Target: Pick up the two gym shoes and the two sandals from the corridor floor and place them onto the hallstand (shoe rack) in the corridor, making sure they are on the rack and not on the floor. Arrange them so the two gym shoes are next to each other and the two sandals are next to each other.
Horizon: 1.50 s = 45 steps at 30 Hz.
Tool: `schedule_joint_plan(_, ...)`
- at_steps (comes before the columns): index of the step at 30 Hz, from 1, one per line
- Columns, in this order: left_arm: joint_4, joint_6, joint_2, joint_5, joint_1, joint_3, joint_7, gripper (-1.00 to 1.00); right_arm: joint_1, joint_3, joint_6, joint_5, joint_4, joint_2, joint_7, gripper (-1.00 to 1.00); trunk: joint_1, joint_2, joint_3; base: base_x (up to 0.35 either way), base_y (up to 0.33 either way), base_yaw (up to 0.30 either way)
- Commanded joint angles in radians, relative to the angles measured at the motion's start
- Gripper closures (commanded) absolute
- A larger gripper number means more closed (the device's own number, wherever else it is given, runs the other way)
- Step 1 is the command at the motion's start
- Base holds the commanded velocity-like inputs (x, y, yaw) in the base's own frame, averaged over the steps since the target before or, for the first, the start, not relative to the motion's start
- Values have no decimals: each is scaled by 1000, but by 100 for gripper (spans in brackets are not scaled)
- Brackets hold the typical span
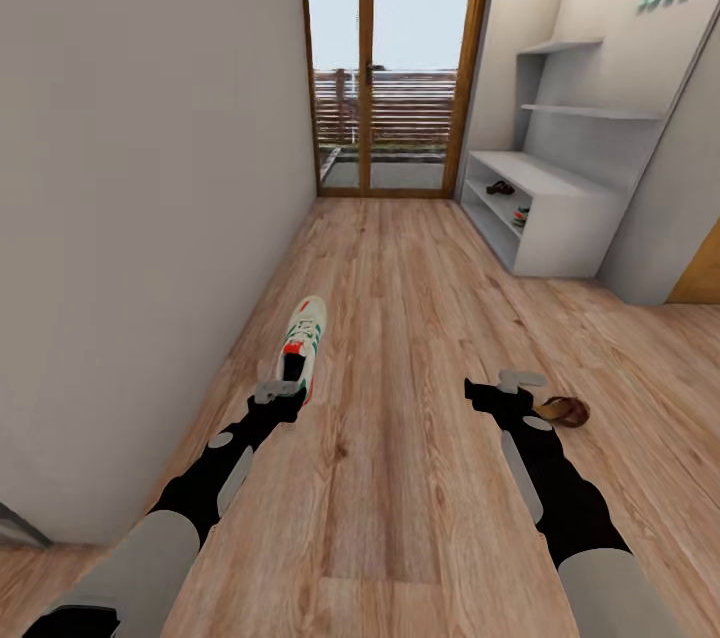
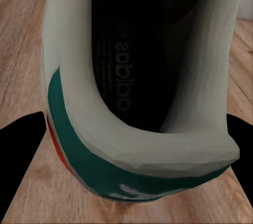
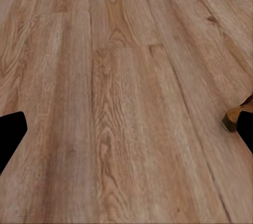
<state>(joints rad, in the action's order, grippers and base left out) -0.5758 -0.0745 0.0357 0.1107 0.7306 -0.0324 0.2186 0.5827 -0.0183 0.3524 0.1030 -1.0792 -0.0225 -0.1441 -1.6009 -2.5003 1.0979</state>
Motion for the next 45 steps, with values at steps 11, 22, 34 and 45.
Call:
schedule_joint_plan(11, 1, -2, 0, 10, 0, -3, 1, 100, 0, 1, 4, 10, -1, -1, -7, -100, 0, 0, 1, 347, 0, -181)
schedule_joint_plan(22, 1, -2, 0, 10, 1, -3, 1, 100, 0, 1, 5, 10, -1, -1, -6, -100, 0, 0, 1, 347, 0, -172)
schedule_joint_plan(34, 2, -2, 0, 10, 0, -3, 1, 100, 0, 1, 4, 10, -2, -1, -6, -100, 0, 0, 1, 346, 60, -5)
schedule_joint_plan(45, 2, -2, 0, 10, 0, -3, 1, 100, 0, 1, 4, 12, -2, -1, -6, -100, 0, 0, 1, 336, 149, -163)
